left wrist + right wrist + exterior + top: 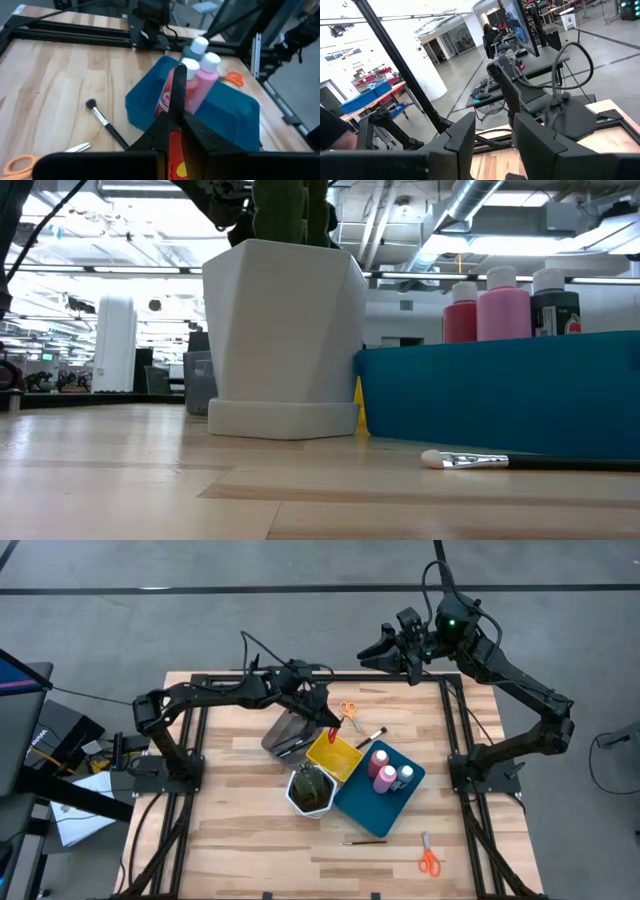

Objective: Pick & Place Paint Supplies
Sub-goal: Put the red scissors into the yellow bin

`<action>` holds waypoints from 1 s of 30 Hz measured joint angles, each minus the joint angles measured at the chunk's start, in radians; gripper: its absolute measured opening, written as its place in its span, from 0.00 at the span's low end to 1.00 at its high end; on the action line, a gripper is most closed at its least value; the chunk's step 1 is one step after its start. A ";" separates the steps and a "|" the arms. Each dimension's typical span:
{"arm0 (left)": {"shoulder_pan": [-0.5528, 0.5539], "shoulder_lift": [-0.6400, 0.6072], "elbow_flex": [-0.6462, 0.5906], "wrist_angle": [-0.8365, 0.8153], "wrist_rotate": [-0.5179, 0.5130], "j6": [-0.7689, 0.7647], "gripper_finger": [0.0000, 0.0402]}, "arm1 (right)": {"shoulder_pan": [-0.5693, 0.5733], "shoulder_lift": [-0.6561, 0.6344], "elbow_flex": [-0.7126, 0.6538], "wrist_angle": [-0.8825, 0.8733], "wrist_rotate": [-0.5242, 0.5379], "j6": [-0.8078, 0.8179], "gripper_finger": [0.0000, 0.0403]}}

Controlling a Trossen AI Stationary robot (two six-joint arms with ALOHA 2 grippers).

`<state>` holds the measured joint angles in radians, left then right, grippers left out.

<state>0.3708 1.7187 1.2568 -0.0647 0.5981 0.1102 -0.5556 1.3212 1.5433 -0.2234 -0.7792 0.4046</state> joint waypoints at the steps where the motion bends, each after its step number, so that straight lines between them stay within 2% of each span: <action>1: -0.010 0.000 0.000 -0.003 -0.007 0.012 0.04 | 0.000 0.000 0.000 0.000 0.000 -0.005 0.33; 10: -0.059 0.037 -0.003 -0.018 -0.074 0.019 0.04 | 0.000 0.000 0.000 0.000 -0.001 -0.015 0.33; 30: -0.111 0.145 -0.003 -0.030 -0.058 0.102 0.04 | 0.005 0.000 0.000 0.000 -0.005 -0.023 0.33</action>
<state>0.2596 1.8633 1.2537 -0.0946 0.5402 0.2126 -0.5503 1.3212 1.5434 -0.2237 -0.7837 0.3819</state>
